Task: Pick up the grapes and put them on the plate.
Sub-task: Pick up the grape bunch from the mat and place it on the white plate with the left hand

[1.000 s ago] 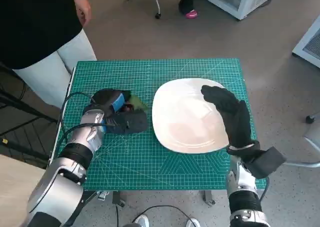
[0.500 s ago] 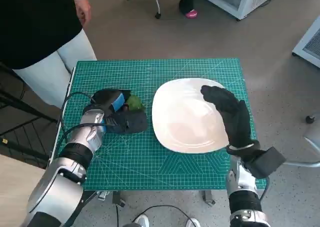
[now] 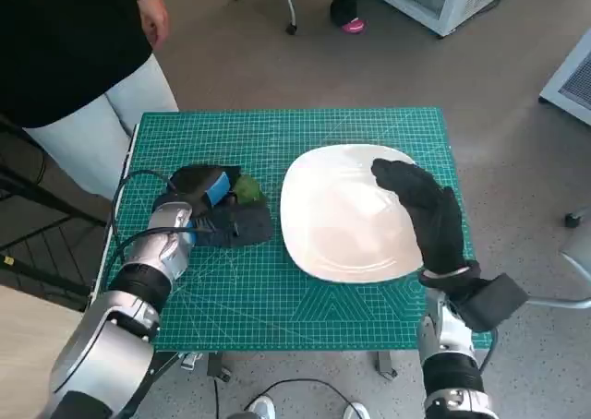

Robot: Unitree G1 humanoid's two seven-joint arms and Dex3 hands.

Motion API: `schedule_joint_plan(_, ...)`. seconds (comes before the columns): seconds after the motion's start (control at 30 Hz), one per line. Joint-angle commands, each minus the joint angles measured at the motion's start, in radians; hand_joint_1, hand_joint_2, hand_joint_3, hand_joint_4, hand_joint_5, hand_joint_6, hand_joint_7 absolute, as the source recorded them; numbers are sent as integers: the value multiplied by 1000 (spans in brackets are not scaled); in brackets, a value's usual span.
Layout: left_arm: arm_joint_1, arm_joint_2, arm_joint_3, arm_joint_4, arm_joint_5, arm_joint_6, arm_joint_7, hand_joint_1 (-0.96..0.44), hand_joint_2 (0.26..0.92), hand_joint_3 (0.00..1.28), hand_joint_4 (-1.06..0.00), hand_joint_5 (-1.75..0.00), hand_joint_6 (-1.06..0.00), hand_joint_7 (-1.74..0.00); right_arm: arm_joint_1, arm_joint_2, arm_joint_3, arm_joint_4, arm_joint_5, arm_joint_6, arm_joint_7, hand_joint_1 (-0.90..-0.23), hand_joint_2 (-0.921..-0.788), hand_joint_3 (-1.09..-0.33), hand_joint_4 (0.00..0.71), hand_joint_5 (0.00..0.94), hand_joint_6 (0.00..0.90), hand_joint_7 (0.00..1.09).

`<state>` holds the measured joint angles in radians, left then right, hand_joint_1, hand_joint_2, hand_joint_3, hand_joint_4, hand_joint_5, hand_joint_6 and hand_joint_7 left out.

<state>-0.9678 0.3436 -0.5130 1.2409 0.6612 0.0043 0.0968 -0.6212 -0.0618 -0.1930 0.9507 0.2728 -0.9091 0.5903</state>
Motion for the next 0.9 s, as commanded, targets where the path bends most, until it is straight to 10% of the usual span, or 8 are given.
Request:
schedule_joint_plan(0.03,25,3,1,8,-1,15,-21,0,921,100,-565,-1300,-667,-1112,26,2,0,1,3,9,3,-420,-921,-574,483,6,286,519)
schedule_joint_plan(0.9,118,105,65,-449,-3,147,-158,0,921,115,-648,-1315,-573,-1101,13,6,-7,14,17,17,12,-420,-921,-574,489,6,295,518)
